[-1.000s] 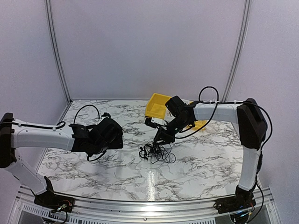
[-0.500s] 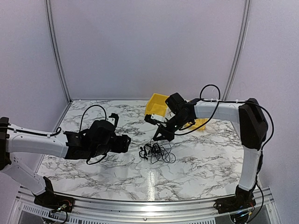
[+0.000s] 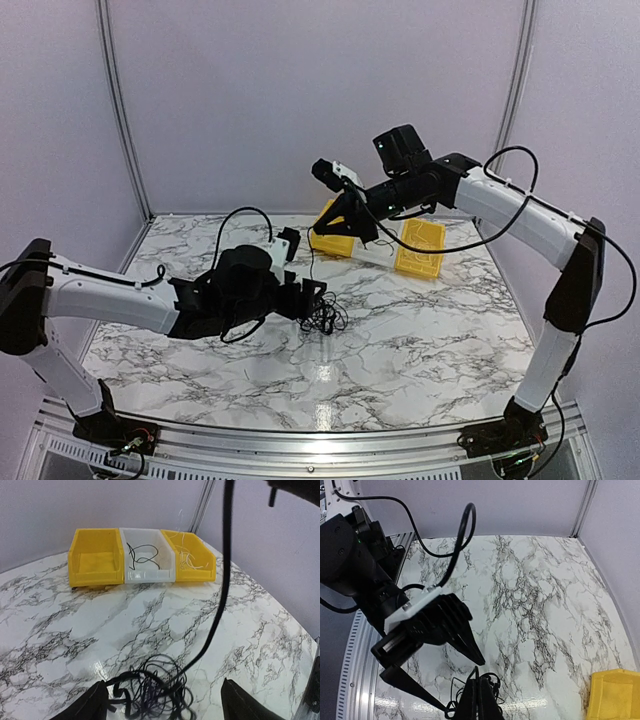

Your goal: Untangle the cables

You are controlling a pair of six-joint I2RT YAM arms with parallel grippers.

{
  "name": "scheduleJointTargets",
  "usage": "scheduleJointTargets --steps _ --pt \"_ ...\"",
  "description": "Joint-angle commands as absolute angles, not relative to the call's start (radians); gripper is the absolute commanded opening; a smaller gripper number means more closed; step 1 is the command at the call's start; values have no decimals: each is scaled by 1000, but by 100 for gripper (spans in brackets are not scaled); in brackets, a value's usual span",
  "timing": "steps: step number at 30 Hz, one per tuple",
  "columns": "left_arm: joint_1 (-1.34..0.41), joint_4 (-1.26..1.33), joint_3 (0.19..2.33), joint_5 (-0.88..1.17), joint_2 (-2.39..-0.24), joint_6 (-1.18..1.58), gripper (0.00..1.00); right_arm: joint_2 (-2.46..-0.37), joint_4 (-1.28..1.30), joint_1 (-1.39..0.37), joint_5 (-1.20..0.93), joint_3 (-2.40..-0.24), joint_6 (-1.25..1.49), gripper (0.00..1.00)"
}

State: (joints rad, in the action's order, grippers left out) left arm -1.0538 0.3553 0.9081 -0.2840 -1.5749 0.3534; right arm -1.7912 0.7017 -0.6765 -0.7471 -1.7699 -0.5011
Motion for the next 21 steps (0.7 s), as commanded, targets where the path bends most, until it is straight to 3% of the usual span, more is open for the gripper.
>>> scheduleJointTargets --steps 1,9,13,21 --pt "-1055 471 1010 -339 -1667 290 80 -1758 759 -708 -793 -1878 -475 0" --pt "-1041 522 1025 -406 -1825 312 54 -1756 790 -726 -843 -2206 -339 0" --pt "-1031 535 972 -377 -1841 353 50 -1733 711 -726 -799 -2307 -269 0" --pt "-1027 535 881 -338 -1843 377 51 -1659 465 -722 -600 -2304 -234 0"
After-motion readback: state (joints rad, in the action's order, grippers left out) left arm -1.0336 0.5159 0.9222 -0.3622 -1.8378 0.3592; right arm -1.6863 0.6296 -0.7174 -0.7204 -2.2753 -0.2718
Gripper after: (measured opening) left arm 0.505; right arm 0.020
